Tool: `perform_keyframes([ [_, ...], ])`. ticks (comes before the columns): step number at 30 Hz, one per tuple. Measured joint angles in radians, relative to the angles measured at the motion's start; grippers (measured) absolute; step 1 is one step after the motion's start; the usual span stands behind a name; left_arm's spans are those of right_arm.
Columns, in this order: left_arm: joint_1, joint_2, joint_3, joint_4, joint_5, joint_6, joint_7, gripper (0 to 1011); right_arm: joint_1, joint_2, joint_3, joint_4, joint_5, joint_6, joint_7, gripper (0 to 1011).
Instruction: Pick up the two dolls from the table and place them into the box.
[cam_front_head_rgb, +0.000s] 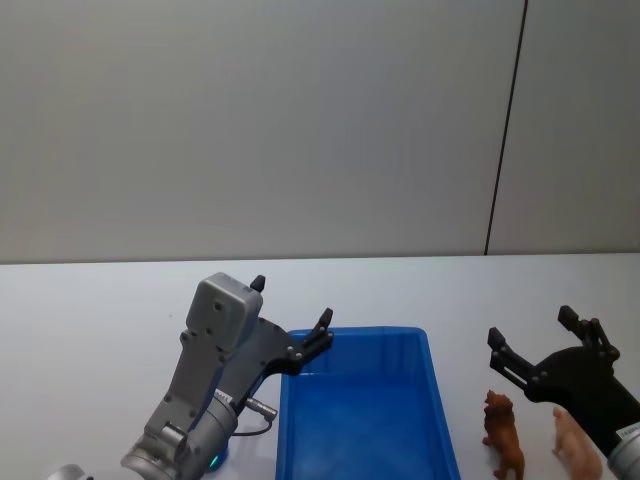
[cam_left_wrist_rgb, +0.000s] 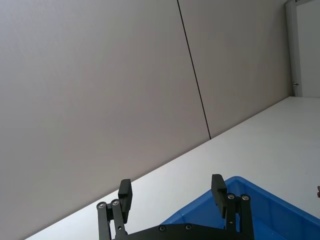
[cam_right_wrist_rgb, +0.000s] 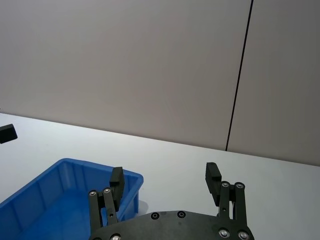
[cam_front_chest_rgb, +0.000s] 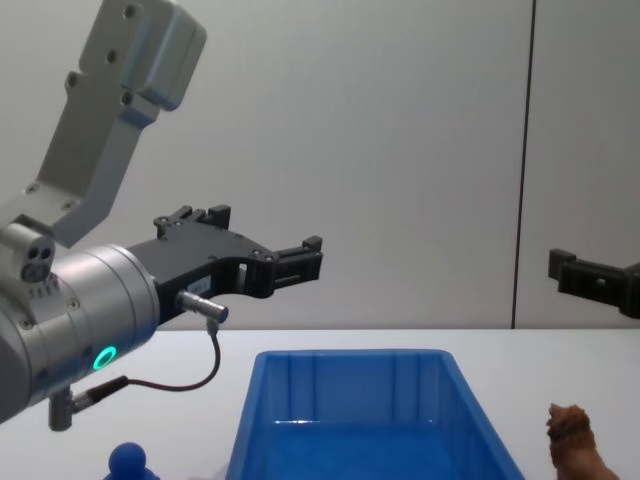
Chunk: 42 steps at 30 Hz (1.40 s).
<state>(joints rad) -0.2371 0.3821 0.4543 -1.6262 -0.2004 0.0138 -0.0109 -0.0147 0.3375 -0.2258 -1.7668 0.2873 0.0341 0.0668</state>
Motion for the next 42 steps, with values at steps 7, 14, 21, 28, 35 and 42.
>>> perform_keyframes([
  [7,0.0,0.0,0.0,0.0,0.0,0.0,0.0,1001,0.0,0.0,0.0,0.0,0.0,0.0,0.0,1001],
  [14,0.0,0.0,0.0,0.0,0.0,0.0,0.0,1001,0.0,0.0,0.0,0.0,0.0,0.0,0.0,1001],
  [21,0.0,0.0,0.0,0.0,0.0,0.0,0.0,1001,0.0,0.001,0.002,0.0,0.0,0.002,-0.001,1001],
  [28,0.0,0.0,0.0,0.0,0.0,0.0,0.0,1001,-0.005,0.003,0.007,0.001,-0.005,0.026,-0.024,1001],
  [35,0.0,0.0,0.0,0.0,0.0,0.0,0.0,1001,-0.019,0.004,0.009,-0.006,-0.016,0.071,-0.065,1001],
  [42,0.0,0.0,0.0,0.0,0.0,0.0,0.0,1001,-0.046,0.007,0.011,-0.023,-0.027,0.131,-0.116,1001],
])
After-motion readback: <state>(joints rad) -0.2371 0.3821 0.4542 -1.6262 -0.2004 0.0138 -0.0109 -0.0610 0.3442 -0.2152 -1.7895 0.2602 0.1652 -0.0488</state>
